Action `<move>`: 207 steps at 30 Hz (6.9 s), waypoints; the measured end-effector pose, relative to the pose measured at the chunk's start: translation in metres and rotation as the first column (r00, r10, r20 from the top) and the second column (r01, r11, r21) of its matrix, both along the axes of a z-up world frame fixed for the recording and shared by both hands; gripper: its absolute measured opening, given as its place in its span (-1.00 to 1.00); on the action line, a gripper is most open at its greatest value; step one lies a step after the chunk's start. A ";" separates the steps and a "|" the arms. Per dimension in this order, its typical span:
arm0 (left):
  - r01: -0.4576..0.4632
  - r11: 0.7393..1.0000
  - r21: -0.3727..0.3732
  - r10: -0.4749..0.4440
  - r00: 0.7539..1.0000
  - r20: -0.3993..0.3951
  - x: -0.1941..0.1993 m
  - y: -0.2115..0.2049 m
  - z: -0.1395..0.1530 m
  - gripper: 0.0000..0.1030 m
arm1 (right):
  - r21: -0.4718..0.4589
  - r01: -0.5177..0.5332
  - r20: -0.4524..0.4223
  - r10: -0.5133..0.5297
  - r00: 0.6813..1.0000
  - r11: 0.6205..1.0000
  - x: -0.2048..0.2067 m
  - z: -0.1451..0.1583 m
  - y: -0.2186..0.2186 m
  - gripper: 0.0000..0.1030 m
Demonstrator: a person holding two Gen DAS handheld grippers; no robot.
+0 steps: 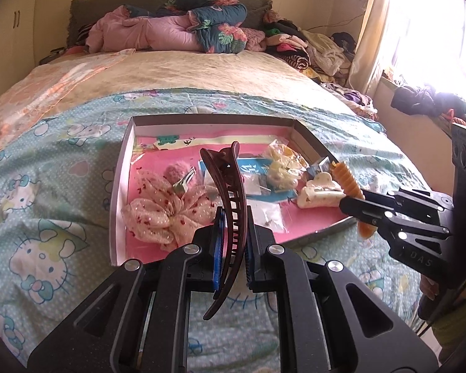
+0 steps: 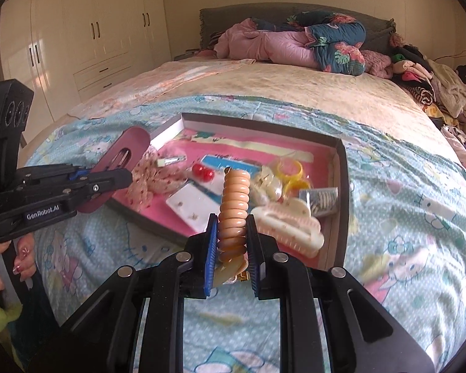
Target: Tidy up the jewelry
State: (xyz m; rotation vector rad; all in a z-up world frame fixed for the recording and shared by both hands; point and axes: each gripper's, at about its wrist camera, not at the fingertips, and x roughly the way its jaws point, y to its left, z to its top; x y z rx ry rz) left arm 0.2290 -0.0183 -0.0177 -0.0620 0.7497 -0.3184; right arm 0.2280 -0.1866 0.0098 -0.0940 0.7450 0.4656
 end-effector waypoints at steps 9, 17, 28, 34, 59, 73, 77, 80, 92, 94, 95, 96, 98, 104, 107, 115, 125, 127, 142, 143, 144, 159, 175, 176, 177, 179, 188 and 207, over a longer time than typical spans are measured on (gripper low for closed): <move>0.013 1.000 0.012 -0.013 1.000 -0.016 0.024 -0.010 -0.008 -0.89 | -0.009 0.027 0.015 -0.027 1.000 1.000 0.035 0.005 -0.003 -0.66; 0.016 1.000 0.012 -0.016 0.999 -0.032 0.040 -0.014 -0.017 -0.89 | -0.032 0.031 -0.010 -0.031 0.999 0.999 0.061 -0.004 0.000 -0.66; 0.008 1.000 0.006 -0.008 0.999 -0.052 0.048 -0.012 -0.029 -0.89 | -0.002 0.005 -0.081 -0.005 0.997 1.000 0.077 -0.027 0.013 -0.66; 0.002 1.000 0.001 -0.002 0.998 -0.060 0.051 -0.010 -0.034 -0.89 | -0.001 -0.017 -0.082 0.016 0.997 1.000 0.074 -0.028 0.020 -0.62; -0.006 1.000 0.005 0.006 1.000 -0.015 0.032 -0.009 -0.012 -0.25 | -0.005 0.043 0.002 -0.043 0.999 0.999 0.029 -0.002 -0.010 0.18; -0.071 0.997 0.003 0.071 0.996 0.050 -0.008 0.004 0.013 0.65 | 0.008 0.085 0.063 -0.086 0.994 0.996 -0.007 0.014 -0.021 0.73; -0.076 0.997 -0.006 0.076 0.993 0.086 -0.025 0.008 0.018 0.78 | 0.009 0.102 0.093 -0.103 0.990 0.995 -0.023 0.015 -0.022 0.84; -0.089 0.996 0.004 0.088 0.992 0.093 -0.036 0.010 0.017 0.78 | 0.019 0.119 0.109 -0.120 0.987 0.993 -0.034 0.013 -0.025 0.87; -0.103 0.995 -0.012 0.103 0.979 0.175 -0.078 0.014 0.021 0.78 | 0.045 0.149 0.156 -0.155 0.976 0.988 -0.072 0.011 -0.026 0.88; -0.108 0.994 -0.011 0.108 0.976 0.187 -0.084 0.012 0.022 0.78 | 0.036 0.158 0.181 -0.162 0.970 0.987 -0.078 0.010 -0.024 0.87; -0.108 0.994 -0.009 0.108 0.975 0.192 -0.087 0.011 0.022 0.78 | 0.035 0.162 0.193 -0.166 0.967 0.986 -0.081 0.010 -0.023 0.88; -0.109 0.994 -0.006 0.108 0.973 0.202 -0.090 0.010 0.022 0.78 | 0.035 0.166 0.203 -0.169 0.964 0.986 -0.085 0.010 -0.023 0.88; -0.116 0.993 -0.001 0.114 0.970 0.215 -0.095 0.009 0.022 0.78 | 0.045 0.180 0.219 -0.185 0.958 0.983 -0.092 0.009 -0.023 0.88; -0.151 0.989 -0.002 0.147 0.956 0.254 -0.111 0.008 0.020 0.78 | 0.107 0.230 0.253 -0.250 0.935 0.967 -0.111 0.006 -0.029 0.88; -0.165 0.986 -0.003 0.159 0.948 0.274 -0.117 0.008 0.018 0.78 | 0.129 0.255 0.264 -0.281 0.923 0.958 -0.118 0.003 -0.033 0.88; -0.189 0.982 -0.017 0.185 0.936 0.301 -0.127 0.012 0.011 0.78 | 0.130 0.282 0.375 -0.311 0.873 0.950 -0.142 0.001 -0.033 0.88; -0.184 0.983 0.000 0.174 0.934 0.313 -0.135 0.008 0.001 0.78 | 0.124 0.283 0.383 -0.309 0.870 0.951 -0.149 -0.004 -0.028 0.88; -0.185 0.983 -0.001 0.176 0.934 0.312 -0.135 0.008 0.001 0.78 | 0.119 0.285 0.378 -0.309 0.873 0.951 -0.148 -0.005 -0.027 0.88; -0.194 0.981 0.003 0.183 0.930 0.319 -0.135 0.009 0.000 0.78 | 0.110 0.270 0.366 -0.291 0.884 0.957 -0.150 -0.008 -0.022 0.88; -0.195 0.981 0.004 0.184 0.930 0.319 -0.135 0.008 0.000 0.78 | 0.110 0.270 0.366 -0.292 0.884 0.956 -0.150 -0.008 -0.022 0.88; -0.194 0.981 0.003 0.183 0.930 0.319 -0.135 0.009 0.000 0.78 | 0.110 0.272 0.364 -0.293 0.884 0.956 -0.150 -0.008 -0.022 0.88; -0.196 0.981 0.003 0.185 0.929 0.321 -0.136 0.009 0.000 0.78 | 0.112 0.273 0.362 -0.295 0.884 0.955 -0.150 -0.009 -0.020 0.88; -0.195 0.981 0.002 0.184 0.929 0.322 -0.136 0.009 0.000 0.78 | 0.117 0.271 0.361 -0.295 0.885 0.955 -0.151 -0.009 -0.020 0.88; -0.195 0.981 0.003 0.184 0.929 0.322 -0.136 0.009 0.000 0.78 | 0.115 0.271 0.361 -0.295 0.885 0.956 -0.151 -0.009 -0.020 0.88; -0.196 0.981 0.003 0.185 0.928 0.323 -0.137 0.009 0.000 0.78 | 0.115 0.272 0.359 -0.295 0.885 0.955 -0.151 -0.009 -0.020 0.88; -0.194 0.981 0.001 0.183 0.928 0.324 -0.137 0.009 0.000 0.78 | 0.116 0.273 0.354 -0.297 0.887 0.955 -0.150 -0.008 -0.020 0.88; -0.195 0.981 0.001 0.184 0.928 0.324 -0.137 0.009 0.000 0.78 | 0.118 0.276 0.351 -0.300 0.887 0.954 -0.150 -0.007 -0.019 0.88; -0.196 0.981 0.004 0.184 0.928 0.324 -0.137 0.008 0.002 0.78 | 0.120 0.275 0.353 -0.300 0.886 0.954 -0.150 -0.007 -0.021 0.88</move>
